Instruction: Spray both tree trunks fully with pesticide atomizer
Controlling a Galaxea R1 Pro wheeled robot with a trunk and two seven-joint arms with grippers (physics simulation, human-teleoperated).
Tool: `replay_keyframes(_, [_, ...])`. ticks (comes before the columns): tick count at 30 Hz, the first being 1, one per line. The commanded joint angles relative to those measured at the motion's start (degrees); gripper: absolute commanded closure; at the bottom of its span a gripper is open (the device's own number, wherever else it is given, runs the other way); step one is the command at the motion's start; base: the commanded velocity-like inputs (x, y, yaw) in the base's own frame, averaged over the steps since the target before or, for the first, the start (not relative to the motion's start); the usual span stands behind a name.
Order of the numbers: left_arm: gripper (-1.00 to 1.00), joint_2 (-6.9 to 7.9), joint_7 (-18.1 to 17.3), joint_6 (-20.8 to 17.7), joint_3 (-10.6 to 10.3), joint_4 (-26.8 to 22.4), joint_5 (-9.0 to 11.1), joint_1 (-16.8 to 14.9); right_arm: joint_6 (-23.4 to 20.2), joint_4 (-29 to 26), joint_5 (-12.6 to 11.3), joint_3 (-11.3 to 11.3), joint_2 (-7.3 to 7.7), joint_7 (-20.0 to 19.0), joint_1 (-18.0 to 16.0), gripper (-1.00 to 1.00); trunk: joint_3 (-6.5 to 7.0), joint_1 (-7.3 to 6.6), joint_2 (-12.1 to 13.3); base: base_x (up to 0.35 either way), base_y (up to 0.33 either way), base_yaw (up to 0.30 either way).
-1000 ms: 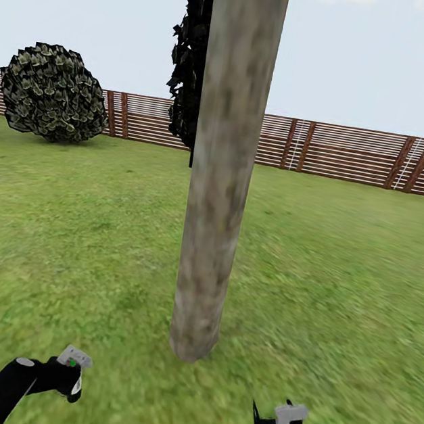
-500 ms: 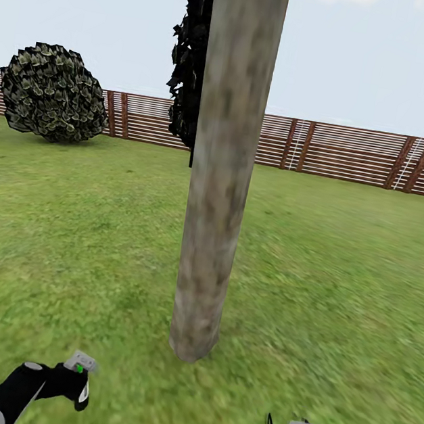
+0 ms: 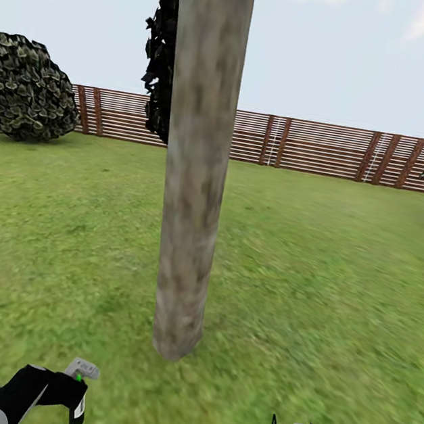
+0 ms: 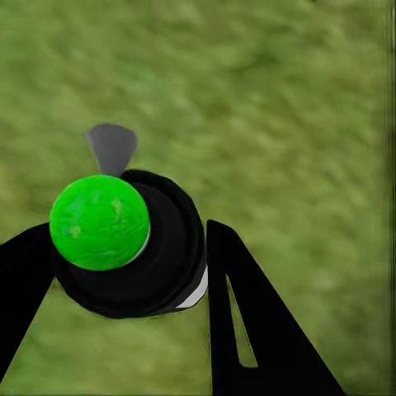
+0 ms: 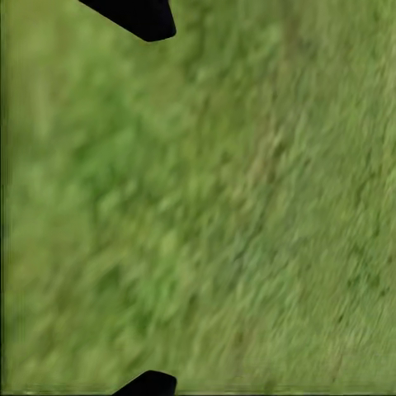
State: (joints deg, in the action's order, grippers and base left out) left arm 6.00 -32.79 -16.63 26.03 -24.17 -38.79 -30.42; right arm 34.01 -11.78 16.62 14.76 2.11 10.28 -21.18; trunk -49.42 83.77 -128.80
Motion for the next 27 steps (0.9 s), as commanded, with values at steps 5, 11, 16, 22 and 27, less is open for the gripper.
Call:
replay_keyframes(5, [1.00, -2.12, 5.4, -1.2, 0.1, -0.1, 0.1, -0.4, 0.0, 0.0, 0.1, -0.1, -0.05, 0.0, 0.0, -1.00, 0.00, 0.00, 0.0, 0.000, 0.000, -0.299])
replay_keyframes(11, [1.00, -2.21, 5.5, -1.7, -0.2, -0.2, 0.0, -0.1, 0.0, 0.0, 0.2, -0.1, 0.00, 0.0, 0.0, -1.00, 0.00, 0.00, 0.0, 0.000, 0.000, -0.174])
replay_keyframes(16, [1.00, -2.22, 5.5, -1.7, -0.2, -0.2, 0.0, -0.1, 0.0, 0.0, 0.2, -0.1, 0.00, 0.0, 0.0, -1.00, 0.00, 0.00, 0.0, 0.000, 0.000, -0.012])
replay_keyframes(22, [1.00, -2.22, 5.6, -1.7, -0.2, -0.3, 0.0, -0.1, 0.0, 0.0, 0.2, 0.0, 0.00, 0.0, 0.0, -1.00, 0.00, 0.00, 0.0, -0.152, 0.000, -0.017])
replay_keyframes(27, [1.00, -2.22, 5.6, -1.7, -0.2, -0.5, 0.0, -0.1, 0.0, 0.0, 0.2, -0.1, 0.00, 0.0, 0.0, -1.00, 0.00, 0.00, 0.0, -0.087, 0.000, -0.024])
